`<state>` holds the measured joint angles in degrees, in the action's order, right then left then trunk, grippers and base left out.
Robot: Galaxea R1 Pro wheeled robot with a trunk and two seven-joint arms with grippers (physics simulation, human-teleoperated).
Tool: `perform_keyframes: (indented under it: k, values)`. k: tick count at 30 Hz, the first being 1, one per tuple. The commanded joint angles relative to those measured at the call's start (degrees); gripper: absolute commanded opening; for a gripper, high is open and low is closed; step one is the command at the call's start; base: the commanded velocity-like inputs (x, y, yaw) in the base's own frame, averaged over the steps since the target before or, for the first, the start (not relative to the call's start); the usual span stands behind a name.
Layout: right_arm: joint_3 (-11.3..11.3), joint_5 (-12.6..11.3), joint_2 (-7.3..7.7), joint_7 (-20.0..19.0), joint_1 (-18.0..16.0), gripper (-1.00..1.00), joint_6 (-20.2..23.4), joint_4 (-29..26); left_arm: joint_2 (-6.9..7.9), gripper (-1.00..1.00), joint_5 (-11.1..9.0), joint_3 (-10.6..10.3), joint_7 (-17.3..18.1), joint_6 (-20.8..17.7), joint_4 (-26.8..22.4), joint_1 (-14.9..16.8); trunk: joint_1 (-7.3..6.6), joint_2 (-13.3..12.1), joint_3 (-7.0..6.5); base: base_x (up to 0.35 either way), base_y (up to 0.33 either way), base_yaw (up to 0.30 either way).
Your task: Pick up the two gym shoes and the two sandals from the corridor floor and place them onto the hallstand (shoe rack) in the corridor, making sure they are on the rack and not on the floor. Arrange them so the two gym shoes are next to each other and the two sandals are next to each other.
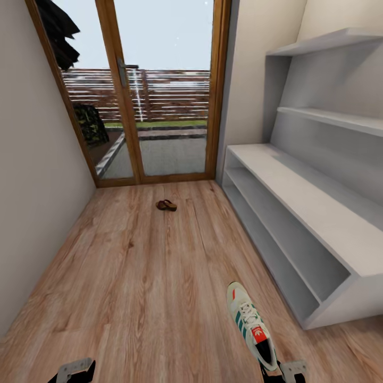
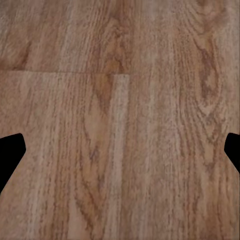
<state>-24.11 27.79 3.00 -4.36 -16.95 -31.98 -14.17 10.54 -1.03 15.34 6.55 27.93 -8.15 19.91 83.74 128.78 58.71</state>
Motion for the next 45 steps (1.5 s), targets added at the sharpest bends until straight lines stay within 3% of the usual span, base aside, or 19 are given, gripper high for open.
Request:
perform_keyframes:
  k: [1,45]
  values:
    - [-0.5,0.0,-0.02,-0.6,0.0,-1.0,-0.2,0.0,0.0,1.0,-0.1,0.5,0.6,0.1,0.1,0.0,0.02,0.0,0.05,0.339,0.0,0.0]
    - [-0.5,0.1,0.03,-0.8,-0.1,-1.0,-0.2,0.0,0.0,1.0,-0.1,0.5,0.6,0.1,0.1,0.0,0.02,0.0,0.05,0.339,0.0,0.0]
